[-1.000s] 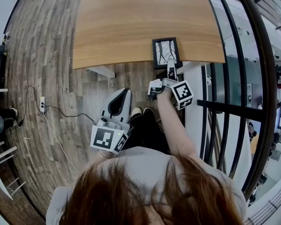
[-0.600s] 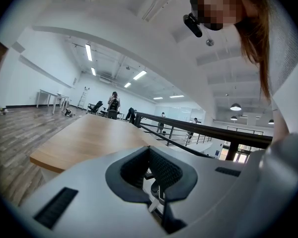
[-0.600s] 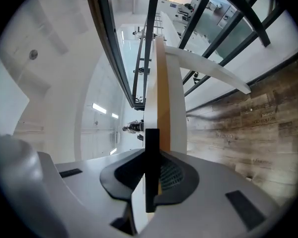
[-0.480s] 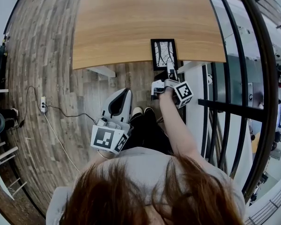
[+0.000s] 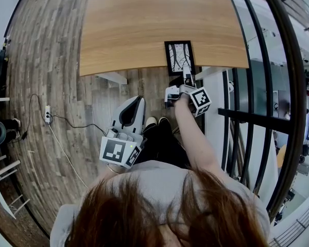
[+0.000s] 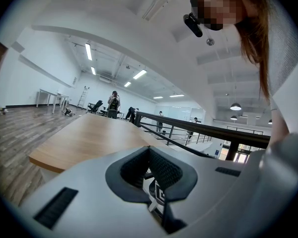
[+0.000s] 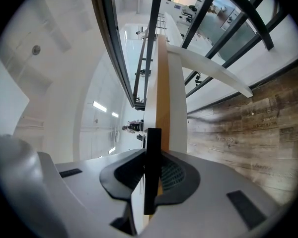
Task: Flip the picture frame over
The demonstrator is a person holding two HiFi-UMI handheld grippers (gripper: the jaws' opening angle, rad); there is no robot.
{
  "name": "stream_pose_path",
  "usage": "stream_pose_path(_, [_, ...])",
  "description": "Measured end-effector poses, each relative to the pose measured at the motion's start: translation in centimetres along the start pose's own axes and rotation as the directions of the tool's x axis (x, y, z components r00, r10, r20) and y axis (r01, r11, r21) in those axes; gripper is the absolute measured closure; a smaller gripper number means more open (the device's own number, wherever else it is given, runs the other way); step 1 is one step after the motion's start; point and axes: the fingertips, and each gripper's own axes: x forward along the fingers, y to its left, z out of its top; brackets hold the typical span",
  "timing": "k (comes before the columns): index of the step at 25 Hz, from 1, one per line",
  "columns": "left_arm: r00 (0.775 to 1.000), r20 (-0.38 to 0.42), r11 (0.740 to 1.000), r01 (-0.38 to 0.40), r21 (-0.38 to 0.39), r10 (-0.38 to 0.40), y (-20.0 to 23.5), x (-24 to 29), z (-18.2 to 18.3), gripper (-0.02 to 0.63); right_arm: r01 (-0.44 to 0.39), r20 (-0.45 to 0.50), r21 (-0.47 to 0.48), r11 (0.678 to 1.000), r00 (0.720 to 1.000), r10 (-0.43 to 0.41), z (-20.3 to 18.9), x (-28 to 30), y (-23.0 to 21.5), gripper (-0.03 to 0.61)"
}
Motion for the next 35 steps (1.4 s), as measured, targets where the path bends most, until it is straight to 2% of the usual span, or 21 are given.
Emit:
stream_pose_path(8, [1.000, -0.011, 1.000, 0.001, 0.007, -0.001, -0.3, 0.3, -0.3, 0.607, -0.007, -0.026, -0.024, 1.000, 1.000, 0.007, -0.2, 0.1, 0.4, 0.506])
stream_pose_path(13, [1.000, -0.015, 1.000, -0.003, 0.008, 0.003, -0.4, 0.4, -0.2, 0.607, -0.033, -0.056, -0.058, 0.998, 0.998, 0.029, -0.5, 0.4, 1.2, 0.420])
stream_pose_path(16, [1.000, -0.015, 1.000, -0.001, 0.010, 0.001, -0.5, 0.6, -0.2, 0.607, -0.029, -0.064, -0.072, 0.997, 0.998, 0.024, -0.6, 0.4, 1.5, 0.393])
stream_pose_path(28, [1.000, -0.018, 1.000, 0.008, 0.010, -0.008, -0.9, 1.4, -0.3, 0.607, 0.031, -0.054, -0.111, 0.993, 0.998, -0.037, 0.2, -0.2, 0.9, 0.391])
stream_pose_path(35, [1.000, -0.013, 1.000, 0.011, 0.006, -0.011, -1.2, 1.7, -0.2, 0.607, 0.133, -0.067, -0.153, 0.979, 0.987, -0.145, 0.9, -3.7, -1.3, 0.391])
